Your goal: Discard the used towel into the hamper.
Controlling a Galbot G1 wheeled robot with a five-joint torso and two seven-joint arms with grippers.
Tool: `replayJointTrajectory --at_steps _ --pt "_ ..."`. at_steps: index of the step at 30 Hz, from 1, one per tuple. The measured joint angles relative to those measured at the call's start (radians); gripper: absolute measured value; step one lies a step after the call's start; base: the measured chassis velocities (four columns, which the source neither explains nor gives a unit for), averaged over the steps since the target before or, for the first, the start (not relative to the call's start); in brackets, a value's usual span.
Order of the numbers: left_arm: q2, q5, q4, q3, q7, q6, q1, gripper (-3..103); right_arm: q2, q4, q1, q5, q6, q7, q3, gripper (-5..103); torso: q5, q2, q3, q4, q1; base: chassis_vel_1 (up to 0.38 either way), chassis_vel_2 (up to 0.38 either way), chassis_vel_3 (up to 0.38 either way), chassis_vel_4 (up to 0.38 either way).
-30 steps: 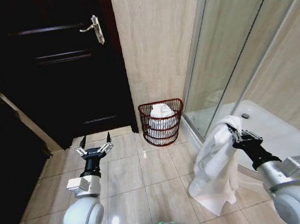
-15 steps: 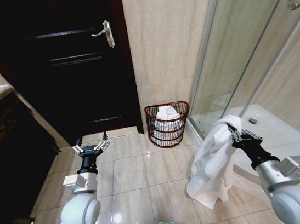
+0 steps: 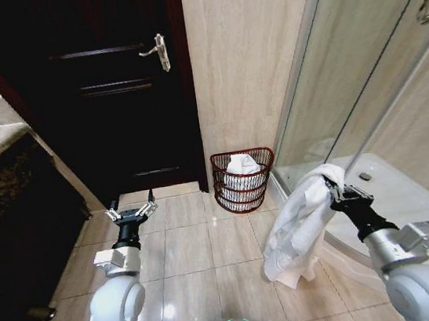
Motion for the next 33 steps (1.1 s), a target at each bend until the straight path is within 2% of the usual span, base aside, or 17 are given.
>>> replayJointTrajectory --at_steps 18,33 --pt "0.009 0.003 -0.027 -0.023 0.001 0.034 0.003 100 -0.036 0.000 -0.001 0.040 0.003 0.001 0.015 5 0.0000 0.075 0.047 -0.0001 0.028 0.000 0.000 0.000 0.000" --pt "-0.001 0.018 -0.047 -0.024 0.001 0.032 0.027 100 -0.041 0.000 0.005 0.045 0.002 0.000 0.005 5 0.0000 0.133 0.084 -0.0001 0.049 0.000 0.000 0.000 0.000"
